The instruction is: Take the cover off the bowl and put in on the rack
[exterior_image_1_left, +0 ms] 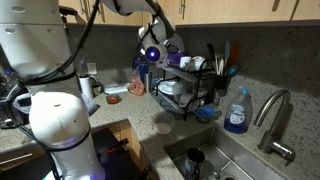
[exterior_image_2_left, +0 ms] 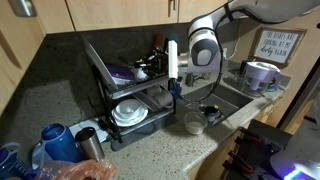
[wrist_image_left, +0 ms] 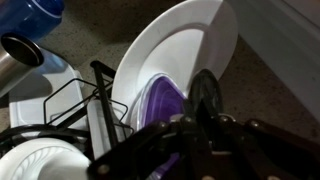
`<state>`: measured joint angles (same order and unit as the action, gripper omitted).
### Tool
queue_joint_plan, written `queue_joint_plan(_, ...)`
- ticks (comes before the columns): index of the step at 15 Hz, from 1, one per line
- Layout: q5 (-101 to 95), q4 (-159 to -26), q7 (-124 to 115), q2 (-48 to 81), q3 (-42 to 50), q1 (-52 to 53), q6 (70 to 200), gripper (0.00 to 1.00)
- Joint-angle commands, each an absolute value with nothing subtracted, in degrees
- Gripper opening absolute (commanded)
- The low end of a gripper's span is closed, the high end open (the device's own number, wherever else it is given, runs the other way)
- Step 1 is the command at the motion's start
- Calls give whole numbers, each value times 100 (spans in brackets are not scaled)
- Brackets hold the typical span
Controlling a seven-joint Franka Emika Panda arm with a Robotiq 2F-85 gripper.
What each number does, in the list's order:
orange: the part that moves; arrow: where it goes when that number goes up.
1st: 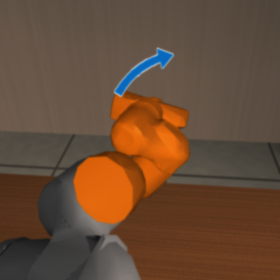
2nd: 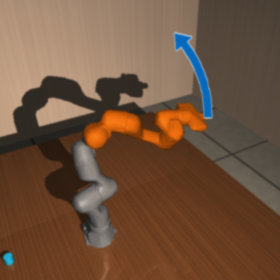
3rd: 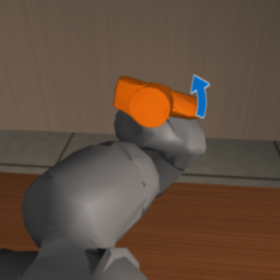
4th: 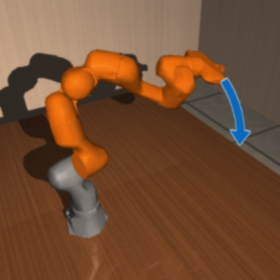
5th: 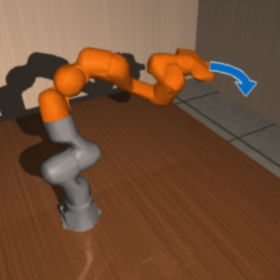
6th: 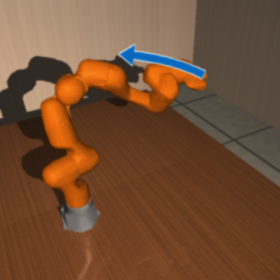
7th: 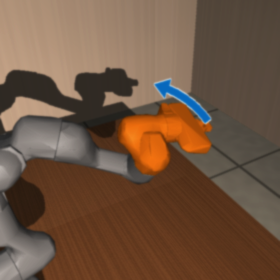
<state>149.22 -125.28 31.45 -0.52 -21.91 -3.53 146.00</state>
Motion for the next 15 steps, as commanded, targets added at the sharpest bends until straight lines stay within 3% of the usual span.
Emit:
queue_joint_plan(1,14897,-11764,3189,763,-1623,312,14842,4)
queue_joint_plan(7,14889,-11091,3169,1311,-919,1040,14821,4)
queue_joint_plan(15,14880,-10954,3230,1251,-539,1209,14889,4)
